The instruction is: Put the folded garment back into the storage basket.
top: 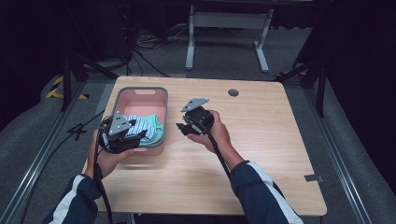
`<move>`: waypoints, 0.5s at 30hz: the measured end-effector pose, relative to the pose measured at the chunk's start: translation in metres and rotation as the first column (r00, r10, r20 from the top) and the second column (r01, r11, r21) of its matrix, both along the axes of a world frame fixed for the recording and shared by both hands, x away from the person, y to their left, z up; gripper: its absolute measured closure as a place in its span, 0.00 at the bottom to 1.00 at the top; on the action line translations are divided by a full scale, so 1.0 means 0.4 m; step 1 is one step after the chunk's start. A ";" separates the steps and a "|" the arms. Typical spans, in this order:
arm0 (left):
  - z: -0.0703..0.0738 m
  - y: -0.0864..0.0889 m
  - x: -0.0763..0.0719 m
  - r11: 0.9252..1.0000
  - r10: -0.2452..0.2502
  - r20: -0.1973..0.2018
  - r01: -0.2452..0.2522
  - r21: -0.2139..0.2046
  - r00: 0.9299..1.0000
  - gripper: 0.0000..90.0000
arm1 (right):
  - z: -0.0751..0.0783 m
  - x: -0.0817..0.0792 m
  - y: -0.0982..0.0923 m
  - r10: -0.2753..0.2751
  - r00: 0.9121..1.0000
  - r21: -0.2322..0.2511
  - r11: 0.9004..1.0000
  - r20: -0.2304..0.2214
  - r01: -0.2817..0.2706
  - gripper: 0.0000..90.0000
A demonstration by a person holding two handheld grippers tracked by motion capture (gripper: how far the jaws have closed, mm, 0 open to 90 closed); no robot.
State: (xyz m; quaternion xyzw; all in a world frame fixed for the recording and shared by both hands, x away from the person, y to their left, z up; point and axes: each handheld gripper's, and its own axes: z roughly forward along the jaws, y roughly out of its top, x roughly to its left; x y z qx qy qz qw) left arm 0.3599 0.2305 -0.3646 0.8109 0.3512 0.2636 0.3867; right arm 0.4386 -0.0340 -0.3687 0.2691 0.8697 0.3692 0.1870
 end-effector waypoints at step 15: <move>-0.012 -0.065 -0.011 0.998 -0.063 -0.002 0.063 0.009 0.998 0.42 | -0.002 -0.032 -0.158 -0.095 0.995 -0.028 0.995 0.035 0.096 0.46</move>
